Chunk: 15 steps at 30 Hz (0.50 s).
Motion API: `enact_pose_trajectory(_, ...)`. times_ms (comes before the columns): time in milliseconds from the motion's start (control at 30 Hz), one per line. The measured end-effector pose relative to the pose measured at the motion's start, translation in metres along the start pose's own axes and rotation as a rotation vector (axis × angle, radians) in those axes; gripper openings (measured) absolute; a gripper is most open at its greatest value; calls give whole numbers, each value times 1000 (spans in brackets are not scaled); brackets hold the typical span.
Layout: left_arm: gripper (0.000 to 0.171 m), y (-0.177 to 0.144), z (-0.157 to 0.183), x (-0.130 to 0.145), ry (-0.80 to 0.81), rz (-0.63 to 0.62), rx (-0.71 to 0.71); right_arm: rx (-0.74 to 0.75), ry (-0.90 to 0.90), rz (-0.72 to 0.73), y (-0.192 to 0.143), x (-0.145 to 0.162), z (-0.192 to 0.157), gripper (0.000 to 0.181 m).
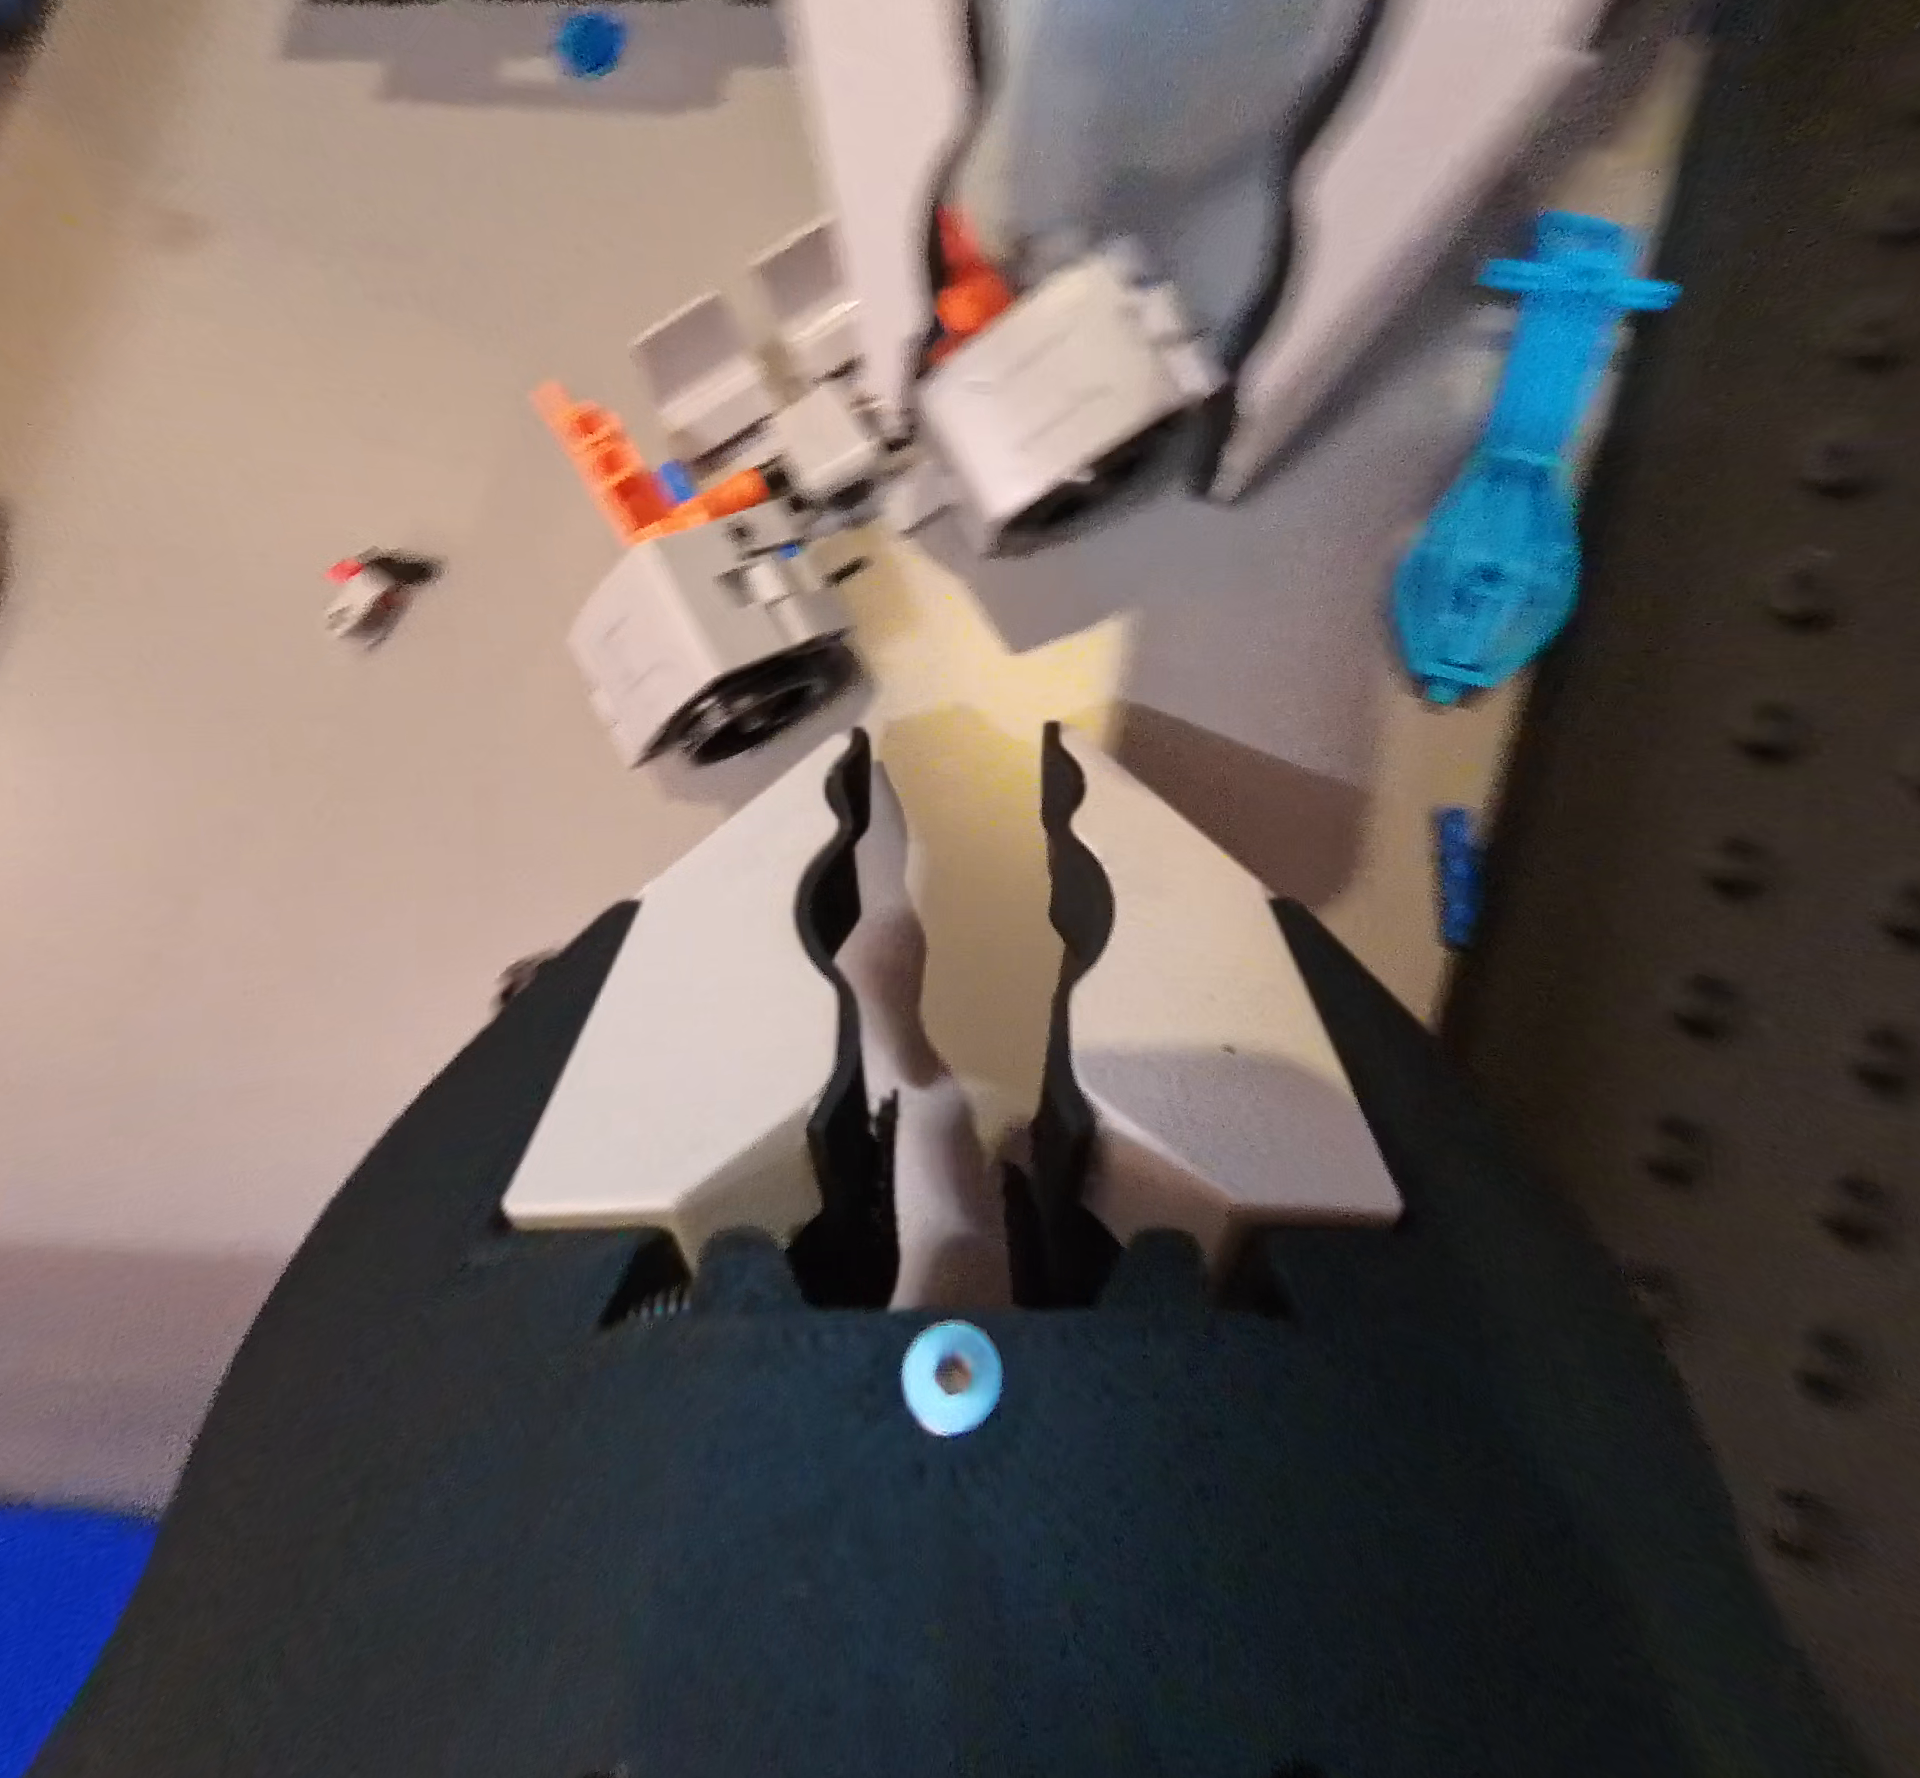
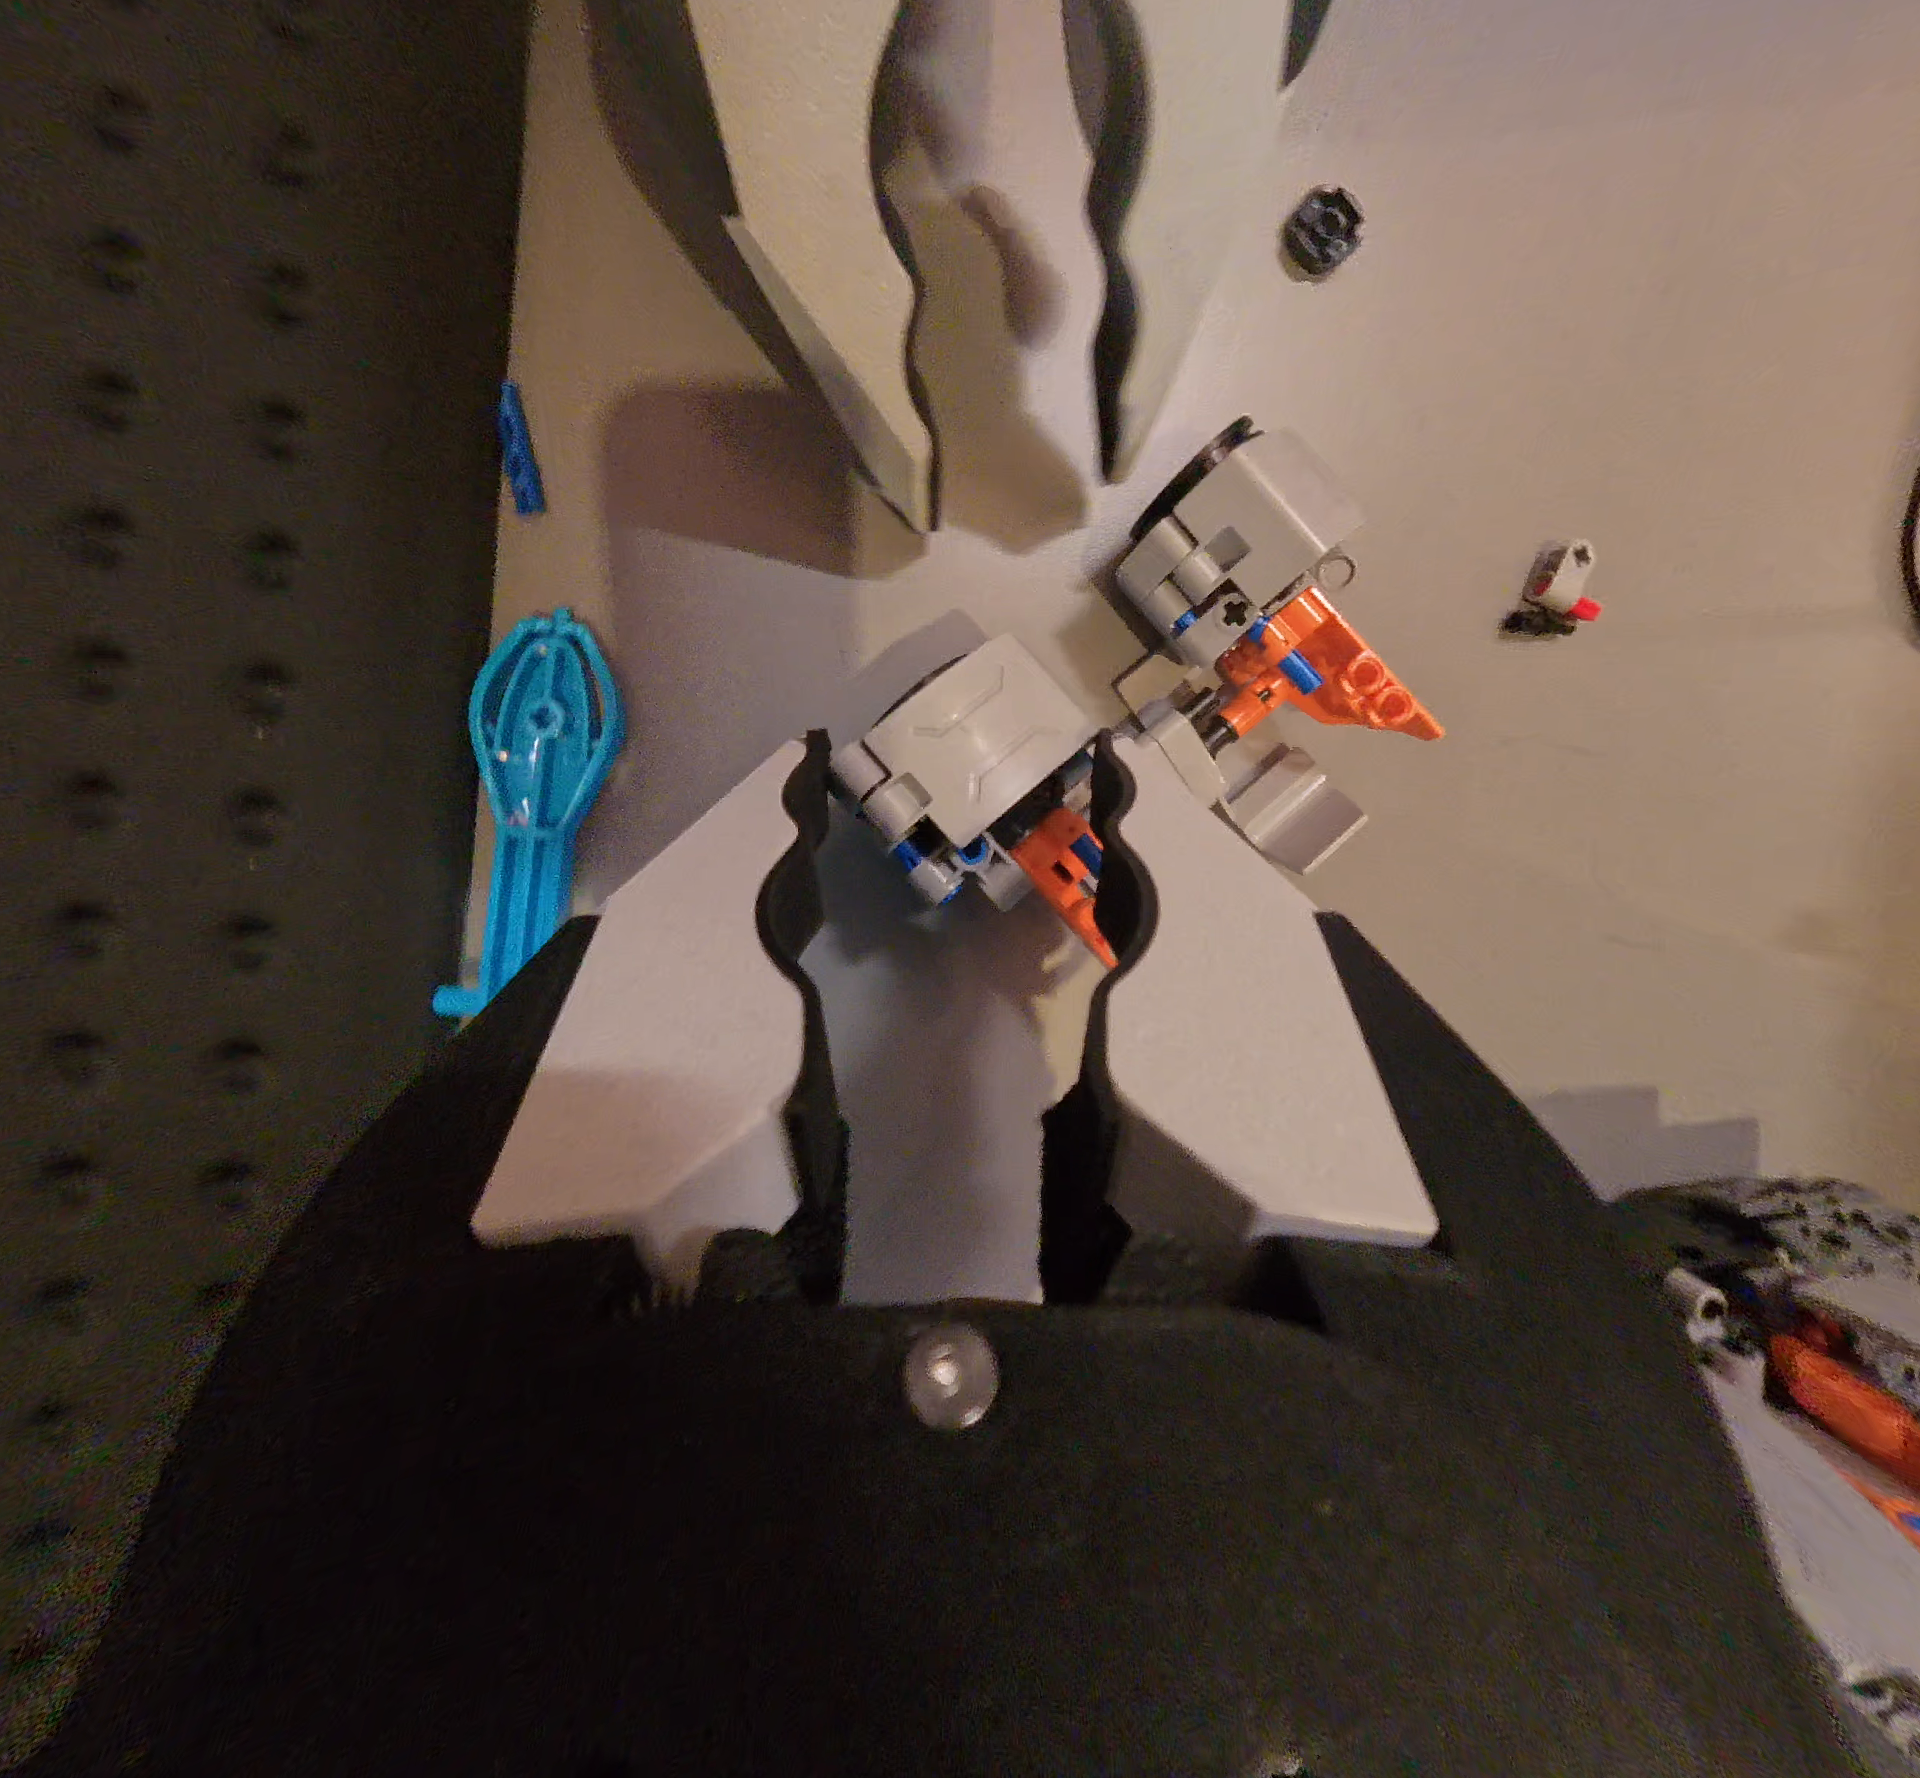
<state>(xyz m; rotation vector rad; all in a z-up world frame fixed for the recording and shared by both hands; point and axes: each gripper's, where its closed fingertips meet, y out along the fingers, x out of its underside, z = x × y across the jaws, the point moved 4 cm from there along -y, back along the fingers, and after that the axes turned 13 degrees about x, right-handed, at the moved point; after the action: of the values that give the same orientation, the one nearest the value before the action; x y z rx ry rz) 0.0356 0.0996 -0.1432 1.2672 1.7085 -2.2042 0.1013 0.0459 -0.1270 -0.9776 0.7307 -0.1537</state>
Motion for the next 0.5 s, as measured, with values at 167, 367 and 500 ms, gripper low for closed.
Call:
enact_pose_trajectory(167,22,-17,11,-2,66,46,5,-176,-210,143,-15,13,-13,48)
enact_pose_trajectory(367,67,-19,8,-7,87,84,-10,-218,-286,193,-22,20,-16,48)
enact_pose_trajectory(500,56,1,8,-6,117,-3,25,-200,-231,141,-31,25,-4,55)
